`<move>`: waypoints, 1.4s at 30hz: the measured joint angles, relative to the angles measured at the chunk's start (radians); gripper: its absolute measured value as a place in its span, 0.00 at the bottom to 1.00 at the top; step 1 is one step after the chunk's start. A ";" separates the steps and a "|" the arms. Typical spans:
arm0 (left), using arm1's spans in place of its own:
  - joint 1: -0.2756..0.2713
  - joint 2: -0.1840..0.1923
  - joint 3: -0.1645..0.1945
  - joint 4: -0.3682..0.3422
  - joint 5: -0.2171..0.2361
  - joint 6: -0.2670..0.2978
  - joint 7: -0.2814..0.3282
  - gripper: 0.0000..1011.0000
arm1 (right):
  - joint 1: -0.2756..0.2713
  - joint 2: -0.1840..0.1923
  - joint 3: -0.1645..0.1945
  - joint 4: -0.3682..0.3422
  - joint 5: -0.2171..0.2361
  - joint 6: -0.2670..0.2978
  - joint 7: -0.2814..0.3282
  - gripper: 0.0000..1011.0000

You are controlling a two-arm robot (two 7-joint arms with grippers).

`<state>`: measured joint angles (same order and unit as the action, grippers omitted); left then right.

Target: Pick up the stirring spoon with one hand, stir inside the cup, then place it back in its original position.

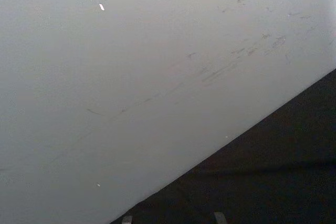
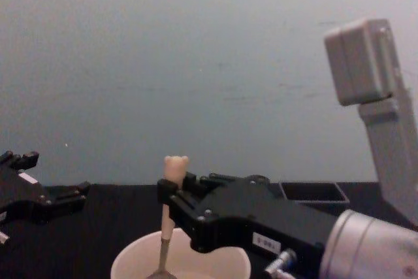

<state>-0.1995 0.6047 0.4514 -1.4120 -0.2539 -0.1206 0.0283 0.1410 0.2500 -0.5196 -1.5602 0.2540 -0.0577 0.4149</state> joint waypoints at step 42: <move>0.000 0.000 0.000 0.000 0.000 0.000 0.000 0.99 | -0.049 0.033 0.052 -0.046 0.023 0.035 0.001 0.19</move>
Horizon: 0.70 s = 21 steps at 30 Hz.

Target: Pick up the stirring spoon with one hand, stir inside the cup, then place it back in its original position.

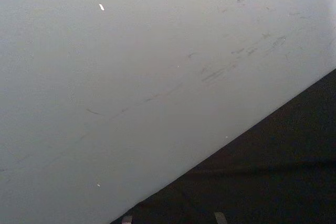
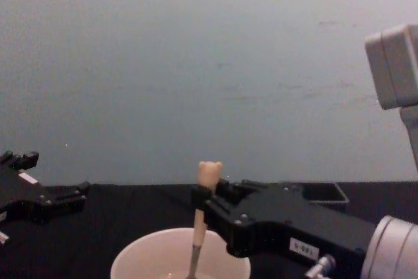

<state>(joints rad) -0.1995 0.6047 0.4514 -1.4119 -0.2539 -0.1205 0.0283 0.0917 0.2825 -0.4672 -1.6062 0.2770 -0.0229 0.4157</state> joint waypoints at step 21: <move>0.000 0.000 0.000 0.000 0.000 0.000 0.000 0.99 | 0.062 -0.066 -0.047 0.067 -0.032 -0.009 -0.034 0.19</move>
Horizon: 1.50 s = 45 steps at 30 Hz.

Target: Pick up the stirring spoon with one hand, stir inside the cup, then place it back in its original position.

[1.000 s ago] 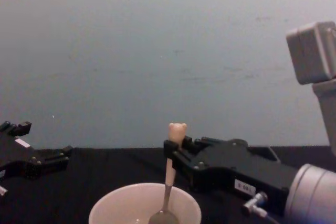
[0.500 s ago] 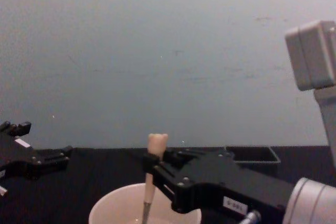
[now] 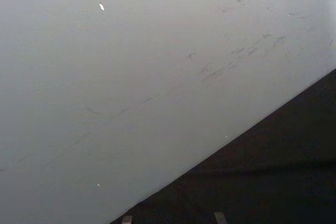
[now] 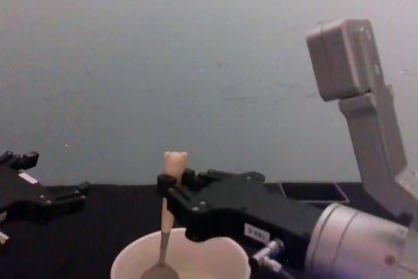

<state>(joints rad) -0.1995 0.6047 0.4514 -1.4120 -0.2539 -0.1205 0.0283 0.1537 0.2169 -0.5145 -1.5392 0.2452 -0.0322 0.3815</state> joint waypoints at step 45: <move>0.000 0.000 0.000 0.000 0.000 0.000 0.000 0.99 | -0.005 0.062 0.129 -0.179 0.081 0.034 -0.016 0.19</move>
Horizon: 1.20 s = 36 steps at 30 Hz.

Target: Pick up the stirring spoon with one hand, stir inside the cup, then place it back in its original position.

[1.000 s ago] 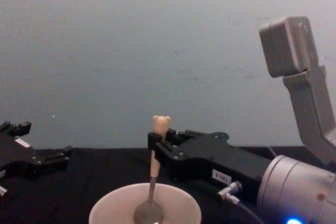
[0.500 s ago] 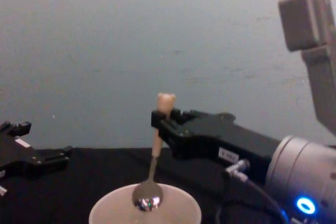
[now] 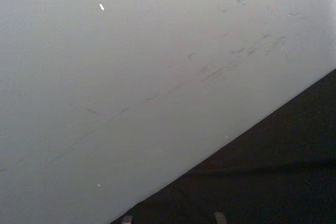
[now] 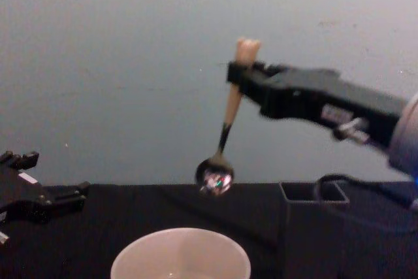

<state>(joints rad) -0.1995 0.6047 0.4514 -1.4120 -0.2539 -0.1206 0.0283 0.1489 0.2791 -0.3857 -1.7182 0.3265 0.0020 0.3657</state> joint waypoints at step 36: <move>0.000 0.000 0.000 0.000 0.000 0.000 0.000 0.99 | -0.047 0.189 0.113 -0.035 0.110 0.018 0.017 0.19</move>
<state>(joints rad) -0.1995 0.6047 0.4513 -1.4119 -0.2539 -0.1205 0.0283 0.1015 0.4677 -0.2731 -1.7530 0.4364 0.0203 0.3823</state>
